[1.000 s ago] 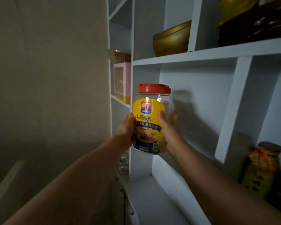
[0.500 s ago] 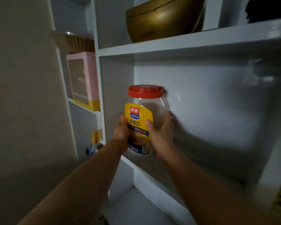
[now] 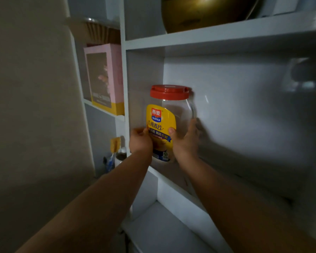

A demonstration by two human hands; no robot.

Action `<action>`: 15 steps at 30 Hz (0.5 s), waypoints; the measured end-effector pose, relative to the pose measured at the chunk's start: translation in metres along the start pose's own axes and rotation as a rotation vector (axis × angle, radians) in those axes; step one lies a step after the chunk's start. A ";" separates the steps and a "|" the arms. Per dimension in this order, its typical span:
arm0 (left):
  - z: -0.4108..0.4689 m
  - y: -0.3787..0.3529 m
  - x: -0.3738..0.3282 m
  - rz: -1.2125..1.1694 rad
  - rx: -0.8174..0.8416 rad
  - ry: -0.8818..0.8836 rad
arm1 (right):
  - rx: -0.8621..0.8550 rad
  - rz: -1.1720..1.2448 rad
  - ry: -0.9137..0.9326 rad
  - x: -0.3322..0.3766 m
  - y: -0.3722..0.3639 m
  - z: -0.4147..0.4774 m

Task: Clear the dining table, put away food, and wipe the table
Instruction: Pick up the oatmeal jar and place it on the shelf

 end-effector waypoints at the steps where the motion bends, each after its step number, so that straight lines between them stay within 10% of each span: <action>1: -0.005 0.004 0.002 0.006 0.009 0.009 | -0.018 0.004 -0.021 0.000 -0.002 -0.003; 15: -0.096 0.084 0.007 0.053 -0.186 0.069 | 0.118 0.182 -0.047 0.011 -0.031 -0.086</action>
Point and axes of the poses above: each hand's wrist, its own z-axis towards the middle knuckle, its own y-axis out of the back of the hand, x = y × z, the point moved 4 cm from there along z, towards the middle knuckle, and after that the axes turned 14 degrees about x, right-handed, at the moved point
